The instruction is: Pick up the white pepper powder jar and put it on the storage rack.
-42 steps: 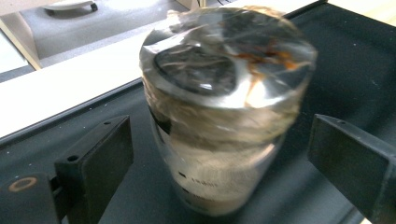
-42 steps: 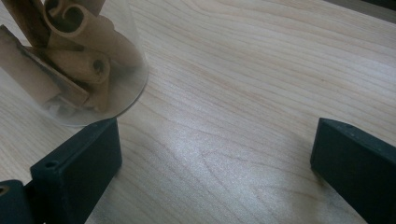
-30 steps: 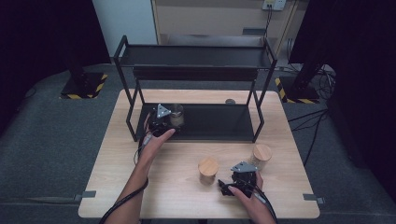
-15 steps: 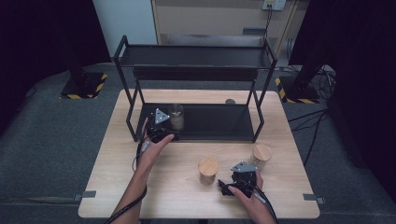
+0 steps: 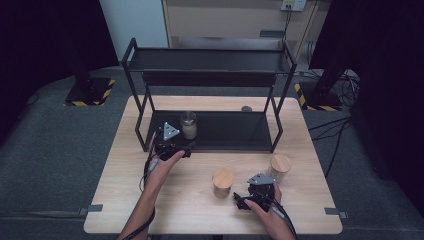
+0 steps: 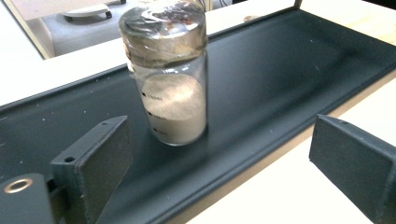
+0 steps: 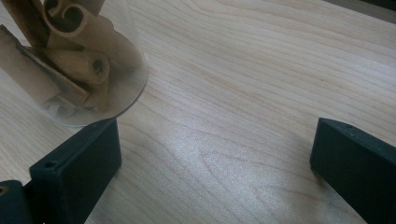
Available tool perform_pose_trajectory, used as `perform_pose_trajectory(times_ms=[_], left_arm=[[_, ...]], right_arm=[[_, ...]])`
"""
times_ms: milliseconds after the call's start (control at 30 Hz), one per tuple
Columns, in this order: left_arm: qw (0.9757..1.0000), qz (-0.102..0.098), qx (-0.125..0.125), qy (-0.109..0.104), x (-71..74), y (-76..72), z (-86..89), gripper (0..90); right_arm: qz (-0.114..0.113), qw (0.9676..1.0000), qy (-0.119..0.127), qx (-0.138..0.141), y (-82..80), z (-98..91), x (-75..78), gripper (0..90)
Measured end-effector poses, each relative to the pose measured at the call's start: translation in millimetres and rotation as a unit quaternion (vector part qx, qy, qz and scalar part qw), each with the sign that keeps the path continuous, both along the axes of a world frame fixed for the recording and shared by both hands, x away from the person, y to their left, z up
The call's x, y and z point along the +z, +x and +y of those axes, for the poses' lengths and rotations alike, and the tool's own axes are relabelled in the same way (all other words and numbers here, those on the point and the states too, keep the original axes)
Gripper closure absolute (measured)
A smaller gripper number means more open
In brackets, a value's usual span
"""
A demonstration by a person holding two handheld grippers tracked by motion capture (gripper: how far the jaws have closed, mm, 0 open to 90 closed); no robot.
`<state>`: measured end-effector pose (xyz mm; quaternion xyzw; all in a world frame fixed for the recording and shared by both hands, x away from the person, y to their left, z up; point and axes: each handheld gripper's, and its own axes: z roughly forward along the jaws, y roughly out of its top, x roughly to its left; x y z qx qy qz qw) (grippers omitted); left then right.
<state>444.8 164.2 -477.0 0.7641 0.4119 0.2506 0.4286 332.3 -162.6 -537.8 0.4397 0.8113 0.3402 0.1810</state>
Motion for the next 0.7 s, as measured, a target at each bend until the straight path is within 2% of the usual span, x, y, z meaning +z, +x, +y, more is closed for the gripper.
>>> perform_pose_trajectory(times_ms=[67,300,467,600,700], left_arm=[[1.0000,0.001,-0.001,0.002,-0.5,-4.2,1.1,4.8],[0.9999,0.000,-0.001,-0.011,-0.7,-17.3,3.4,4.8],[1.0000,0.002,-0.002,-0.008,0.9,-23.8,3.6,4.8],[1.0000,-0.001,-0.003,0.003,0.9,-28.2,3.4,4.8],[1.0000,0.000,-0.003,-0.001,0.4,-30.4,2.3,4.9]], right_arm=[[0.000,1.0000,0.000,0.000,0.0,0.0,0.0,1.9],[0.000,1.0000,0.000,0.000,0.0,0.0,0.0,1.9],[0.000,1.0000,0.000,0.000,0.0,0.0,0.0,1.9],[0.000,1.0000,0.000,0.000,0.0,0.0,0.0,1.9],[0.000,1.0000,0.000,0.000,0.0,0.0,0.0,1.9]])
